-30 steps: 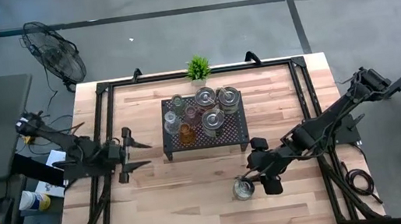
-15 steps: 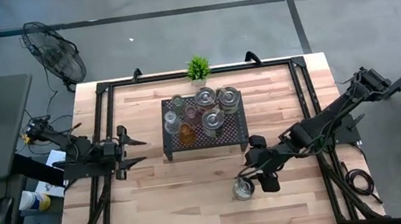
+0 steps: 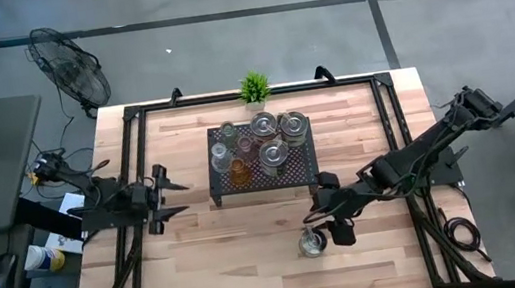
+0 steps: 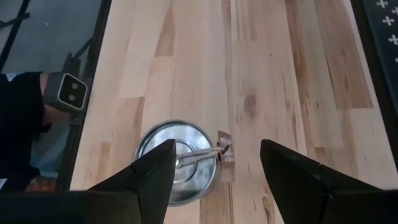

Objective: Pick & Place candle stick holders
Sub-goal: Put the brown scented candle on the shelf

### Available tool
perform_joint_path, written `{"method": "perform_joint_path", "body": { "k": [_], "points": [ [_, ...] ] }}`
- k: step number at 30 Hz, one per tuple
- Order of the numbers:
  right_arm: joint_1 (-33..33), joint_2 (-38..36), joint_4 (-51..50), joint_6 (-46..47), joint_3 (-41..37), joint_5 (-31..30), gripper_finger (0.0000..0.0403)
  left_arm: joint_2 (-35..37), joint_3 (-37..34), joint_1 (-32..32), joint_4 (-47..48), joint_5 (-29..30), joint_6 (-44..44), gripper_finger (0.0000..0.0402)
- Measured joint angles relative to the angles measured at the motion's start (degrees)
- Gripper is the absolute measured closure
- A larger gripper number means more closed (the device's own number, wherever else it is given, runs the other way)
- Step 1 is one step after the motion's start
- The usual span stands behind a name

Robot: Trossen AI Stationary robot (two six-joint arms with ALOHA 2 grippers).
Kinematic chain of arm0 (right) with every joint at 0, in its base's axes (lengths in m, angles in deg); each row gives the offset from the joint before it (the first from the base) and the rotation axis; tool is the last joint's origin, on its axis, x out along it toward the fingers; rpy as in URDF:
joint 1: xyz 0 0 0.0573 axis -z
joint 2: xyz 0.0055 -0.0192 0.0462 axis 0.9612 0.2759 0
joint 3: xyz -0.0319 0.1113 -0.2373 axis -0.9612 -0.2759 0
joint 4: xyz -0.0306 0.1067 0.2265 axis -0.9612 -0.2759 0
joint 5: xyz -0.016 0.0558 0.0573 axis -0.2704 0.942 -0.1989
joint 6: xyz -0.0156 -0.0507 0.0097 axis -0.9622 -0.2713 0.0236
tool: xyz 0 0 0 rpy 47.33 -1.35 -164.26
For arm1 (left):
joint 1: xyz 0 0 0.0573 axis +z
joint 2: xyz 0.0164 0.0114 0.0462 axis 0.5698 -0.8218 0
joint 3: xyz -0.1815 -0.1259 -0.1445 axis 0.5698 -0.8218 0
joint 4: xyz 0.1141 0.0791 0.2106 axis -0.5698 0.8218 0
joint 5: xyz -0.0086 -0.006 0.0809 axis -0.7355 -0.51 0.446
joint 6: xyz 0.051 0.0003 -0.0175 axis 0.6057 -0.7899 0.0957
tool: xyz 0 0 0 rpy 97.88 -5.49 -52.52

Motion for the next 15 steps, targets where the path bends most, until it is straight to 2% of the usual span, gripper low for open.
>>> {"method": "perform_joint_path", "body": {
  "k": [4, 15],
  "points": [
    [0.0, 0.0, 0.9, -0.2, 0.0, 0.0, 0.0176, 0.0, 0.0, 0.8, -0.9, -1.1, 0.0, 0.0180],
    [-0.1, 0.0, 1.1, -0.2, 0.0, 0.0, 0.0176, -1.5, -0.2, 14.6, -0.1, -16.5, -3.2, 0.0180]
  ]
}}
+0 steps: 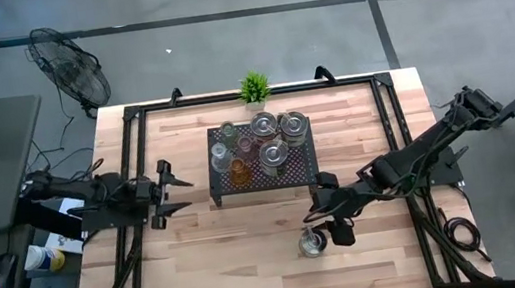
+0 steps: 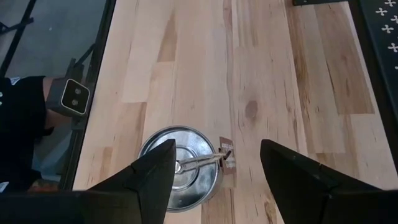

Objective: Pick & Place candle stick holders
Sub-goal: Put the brown scented candle on the shelf

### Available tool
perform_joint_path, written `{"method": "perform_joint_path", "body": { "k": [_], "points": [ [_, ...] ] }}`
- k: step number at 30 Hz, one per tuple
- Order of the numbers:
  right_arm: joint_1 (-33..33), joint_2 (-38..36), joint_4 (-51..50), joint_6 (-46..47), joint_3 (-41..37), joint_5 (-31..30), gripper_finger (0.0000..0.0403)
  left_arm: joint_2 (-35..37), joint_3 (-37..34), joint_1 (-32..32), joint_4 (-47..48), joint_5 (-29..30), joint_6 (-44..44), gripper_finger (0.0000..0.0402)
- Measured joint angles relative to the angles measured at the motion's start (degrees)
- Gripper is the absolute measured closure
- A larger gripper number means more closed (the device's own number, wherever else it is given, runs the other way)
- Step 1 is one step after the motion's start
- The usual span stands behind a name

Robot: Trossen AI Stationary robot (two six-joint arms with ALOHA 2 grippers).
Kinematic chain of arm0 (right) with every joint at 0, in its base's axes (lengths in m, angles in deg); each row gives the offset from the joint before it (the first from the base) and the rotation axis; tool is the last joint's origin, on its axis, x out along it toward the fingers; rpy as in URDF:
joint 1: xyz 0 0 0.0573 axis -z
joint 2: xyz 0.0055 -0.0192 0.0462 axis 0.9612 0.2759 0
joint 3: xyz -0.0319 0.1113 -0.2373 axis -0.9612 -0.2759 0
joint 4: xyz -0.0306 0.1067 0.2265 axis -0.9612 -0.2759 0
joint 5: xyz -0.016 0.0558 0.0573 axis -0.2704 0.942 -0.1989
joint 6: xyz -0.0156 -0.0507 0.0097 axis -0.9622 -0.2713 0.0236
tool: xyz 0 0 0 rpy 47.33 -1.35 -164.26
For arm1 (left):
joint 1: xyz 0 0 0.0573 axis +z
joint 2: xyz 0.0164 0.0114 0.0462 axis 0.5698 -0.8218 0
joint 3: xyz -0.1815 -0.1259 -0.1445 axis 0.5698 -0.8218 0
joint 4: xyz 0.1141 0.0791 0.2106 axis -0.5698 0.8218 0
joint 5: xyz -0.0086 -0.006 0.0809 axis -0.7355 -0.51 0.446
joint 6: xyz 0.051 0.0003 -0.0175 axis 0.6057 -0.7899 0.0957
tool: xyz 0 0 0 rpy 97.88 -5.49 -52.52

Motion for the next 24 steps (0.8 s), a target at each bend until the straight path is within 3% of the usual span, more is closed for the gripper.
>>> {"method": "perform_joint_path", "body": {
  "k": [6, 11, 19, 24],
  "points": [
    [-0.8, 0.0, -0.2, -0.7, 0.0, -0.2, 0.0176, 0.0, 0.0, 5.9, 0.1, -0.9, 0.7, 0.0180],
    [-0.6, 0.0, -0.7, -0.1, 0.0, 0.3, 0.0176, 0.0, -0.1, 8.3, 1.0, -5.5, -0.4, 0.0180],
    [0.1, 0.0, -5.8, 1.3, 3.0, 1.5, 0.0176, 0.0, -0.1, 8.2, 2.6, 2.5, -0.4, 0.0180],
    [0.1, 0.0, -10.3, 1.3, 5.5, 1.2, 0.0176, 0.0, -0.1, 8.2, 3.0, 3.8, -0.4, 0.0180]
  ]
}}
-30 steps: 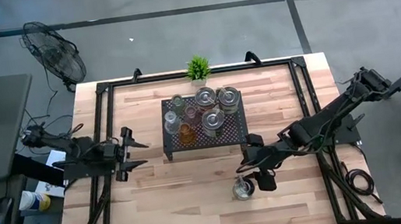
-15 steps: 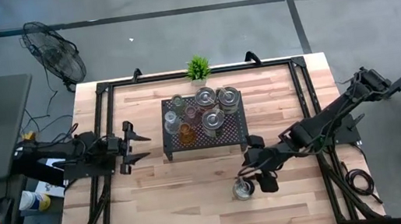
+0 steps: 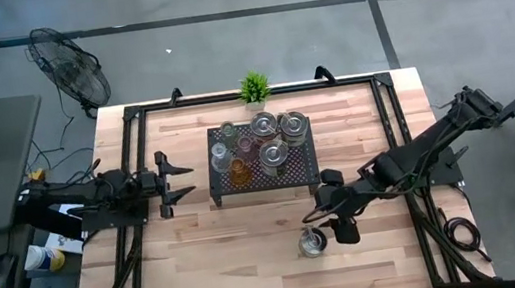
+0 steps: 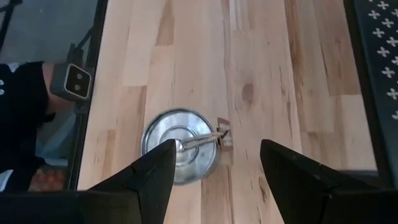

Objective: Pick & Place candle stick holders
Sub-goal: Put the brown scented candle on the shelf

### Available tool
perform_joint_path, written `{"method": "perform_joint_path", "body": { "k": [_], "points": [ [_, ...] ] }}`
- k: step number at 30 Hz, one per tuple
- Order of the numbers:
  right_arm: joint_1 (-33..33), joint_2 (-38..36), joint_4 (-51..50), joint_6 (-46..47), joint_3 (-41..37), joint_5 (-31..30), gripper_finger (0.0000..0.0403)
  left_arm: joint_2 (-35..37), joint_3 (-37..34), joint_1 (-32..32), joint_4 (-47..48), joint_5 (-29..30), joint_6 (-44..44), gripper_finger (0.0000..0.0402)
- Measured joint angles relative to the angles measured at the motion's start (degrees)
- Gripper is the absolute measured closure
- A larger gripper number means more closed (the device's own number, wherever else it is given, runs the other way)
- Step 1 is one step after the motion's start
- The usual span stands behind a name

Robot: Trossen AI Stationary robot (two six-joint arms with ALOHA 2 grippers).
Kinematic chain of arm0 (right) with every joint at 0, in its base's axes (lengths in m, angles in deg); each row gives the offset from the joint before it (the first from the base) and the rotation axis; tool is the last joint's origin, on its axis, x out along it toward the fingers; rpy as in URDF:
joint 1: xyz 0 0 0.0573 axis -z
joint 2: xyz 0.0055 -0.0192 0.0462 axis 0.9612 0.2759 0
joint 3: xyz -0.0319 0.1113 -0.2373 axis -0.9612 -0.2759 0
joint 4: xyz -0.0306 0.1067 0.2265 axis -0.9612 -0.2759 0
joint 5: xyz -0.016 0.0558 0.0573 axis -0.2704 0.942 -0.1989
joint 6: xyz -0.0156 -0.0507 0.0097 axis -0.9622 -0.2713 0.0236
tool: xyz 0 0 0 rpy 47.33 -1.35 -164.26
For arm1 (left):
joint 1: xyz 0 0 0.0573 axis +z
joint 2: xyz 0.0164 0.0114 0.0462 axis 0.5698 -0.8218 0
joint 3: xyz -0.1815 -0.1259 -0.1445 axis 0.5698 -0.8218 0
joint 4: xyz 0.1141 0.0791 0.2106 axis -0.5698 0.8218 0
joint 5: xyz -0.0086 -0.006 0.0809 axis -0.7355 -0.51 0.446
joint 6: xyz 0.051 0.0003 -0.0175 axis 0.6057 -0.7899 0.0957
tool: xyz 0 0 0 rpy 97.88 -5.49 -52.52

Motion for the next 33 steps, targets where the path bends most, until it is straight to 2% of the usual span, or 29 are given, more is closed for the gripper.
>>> {"method": "perform_joint_path", "body": {
  "k": [3, 9, 29, 33],
  "points": [
    [0.1, 0.0, -1.1, 0.7, 0.5, 0.2, 0.0176, 0.0, 0.0, 0.0, 0.3, 0.0, 0.0, 0.0180],
    [1.5, 0.2, -3.6, 5.1, 0.5, 4.5, 0.0176, 0.0, 0.0, 0.0, 0.3, 0.0, 0.0, 0.0180],
    [1.9, 2.0, -2.1, 13.0, 0.5, 16.7, 0.0176, 0.0, 0.0, 0.0, 0.2, 0.1, -0.1, 0.0179],
    [1.9, 2.8, -3.2, 14.2, 0.5, 18.9, 0.0188, 0.0, 0.0, 0.0, 0.2, 0.1, -0.1, 0.0179]
  ]
}}
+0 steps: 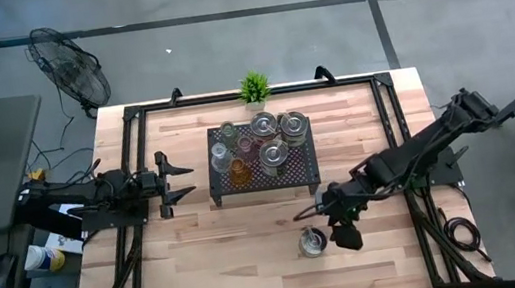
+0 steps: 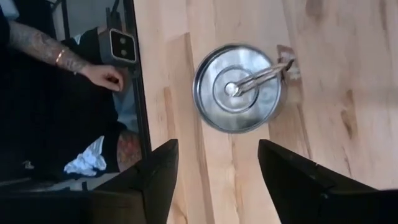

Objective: Pick & Place candle stick holders
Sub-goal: Put the brown scented candle on the shelf

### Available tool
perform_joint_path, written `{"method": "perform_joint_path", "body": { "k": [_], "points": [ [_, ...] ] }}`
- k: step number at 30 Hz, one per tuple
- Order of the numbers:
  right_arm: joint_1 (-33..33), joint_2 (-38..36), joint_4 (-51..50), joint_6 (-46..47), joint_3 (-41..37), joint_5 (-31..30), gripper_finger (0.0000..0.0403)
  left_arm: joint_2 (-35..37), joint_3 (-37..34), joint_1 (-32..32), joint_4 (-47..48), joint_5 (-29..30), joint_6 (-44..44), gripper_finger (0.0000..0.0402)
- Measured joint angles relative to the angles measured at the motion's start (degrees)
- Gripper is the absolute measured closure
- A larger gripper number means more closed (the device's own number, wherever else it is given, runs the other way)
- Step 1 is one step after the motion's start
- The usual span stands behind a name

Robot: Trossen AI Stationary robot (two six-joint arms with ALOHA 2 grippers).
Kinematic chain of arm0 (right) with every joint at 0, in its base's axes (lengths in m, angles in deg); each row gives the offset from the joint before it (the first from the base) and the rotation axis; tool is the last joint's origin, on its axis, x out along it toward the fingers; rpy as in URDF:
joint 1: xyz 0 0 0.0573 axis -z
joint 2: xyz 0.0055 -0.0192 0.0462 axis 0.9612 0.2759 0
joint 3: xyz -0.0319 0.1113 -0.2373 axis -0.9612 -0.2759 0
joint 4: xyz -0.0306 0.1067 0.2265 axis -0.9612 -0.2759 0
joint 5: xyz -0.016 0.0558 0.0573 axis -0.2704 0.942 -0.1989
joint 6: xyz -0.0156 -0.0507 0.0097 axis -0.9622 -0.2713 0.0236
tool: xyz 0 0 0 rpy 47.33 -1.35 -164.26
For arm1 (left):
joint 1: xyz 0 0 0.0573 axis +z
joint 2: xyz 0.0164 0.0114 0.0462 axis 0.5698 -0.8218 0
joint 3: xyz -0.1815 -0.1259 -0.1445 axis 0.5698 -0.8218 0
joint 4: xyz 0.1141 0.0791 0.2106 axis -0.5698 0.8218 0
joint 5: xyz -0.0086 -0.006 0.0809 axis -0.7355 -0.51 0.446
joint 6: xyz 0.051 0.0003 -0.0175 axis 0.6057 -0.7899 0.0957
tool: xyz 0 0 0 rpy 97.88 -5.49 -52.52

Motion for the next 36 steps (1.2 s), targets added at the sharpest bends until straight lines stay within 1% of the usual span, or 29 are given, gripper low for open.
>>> {"method": "perform_joint_path", "body": {
  "k": [3, 9, 11, 14, 15, 17, 20, 24, 26, 28, 29, 31, 33, 36],
  "points": [
    [0.0, 1.0, -0.3, 0.1, 0.5, 0.8, 0.0204, 0.0, 0.0, 0.0, 0.0, 0.0, 0.0, 0.0179],
    [-0.8, 5.2, -0.4, -1.0, 5.9, 2.4, 0.0231, 0.0, 0.0, 0.0, 0.0, 0.0, 0.0, 0.0179],
    [-0.8, 6.6, -0.4, -1.4, 6.9, 4.9, 0.0232, 0.0, 0.0, 0.0, 0.0, 0.0, 0.0, 0.0179],
    [-0.8, 8.0, -0.6, -1.5, 7.6, 10.4, 0.0231, 0.0, 0.0, 0.0, 0.0, 0.0, 0.0, 0.0179],
    [-0.8, 8.0, -0.5, -1.8, 7.7, 11.5, 0.0231, 0.0, 0.0, 0.0, 0.0, 0.0, 0.0, 0.0179],
    [-0.4, 8.0, -1.5, -2.0, 7.7, 11.4, 0.0231, 0.0, 0.0, 0.0, 0.0, 0.0, 0.0, 0.0179],
    [0.8, 8.0, -5.6, -1.0, 7.7, 7.4, 0.0231, 0.0, 0.0, 0.0, 0.0, 0.0, 0.0, 0.0179],
    [2.8, 8.7, -12.1, 1.1, 7.7, 4.2, 0.0231, 0.0, 0.0, 0.0, 0.0, 0.0, 0.0, 0.0179],
    [4.0, 10.3, -13.4, 2.1, 7.7, 5.5, 0.0231, 0.0, 0.0, 0.0, 0.0, 0.0, 0.0, 0.0179],
    [4.9, 12.4, -14.5, 3.2, 8.1, 8.9, 0.0231, 0.0, 0.0, 0.0, 0.0, 0.0, 0.0, 0.0179],
    [5.0, 13.4, -15.9, 3.8, 8.7, 10.6, 0.0232, 0.0, 0.0, 0.0, 0.0, 0.0, 0.0, 0.0179],
    [4.6, 15.1, -20.8, 4.2, 11.2, 12.1, 0.0235, 0.0, 0.0, 0.0, 0.0, 0.0, 0.0, 0.0179],
    [3.3, 16.6, -27.7, 4.2, 14.5, 11.8, 0.0241, 0.0, 0.0, 0.0, 0.0, 0.0, 0.0, 0.0179],
    [0.7, 17.9, -35.7, 4.0, 20.2, 8.8, 0.0251, 0.0, 0.0, 0.0, 0.0, 0.0, 0.0, 0.0179]
  ]
}}
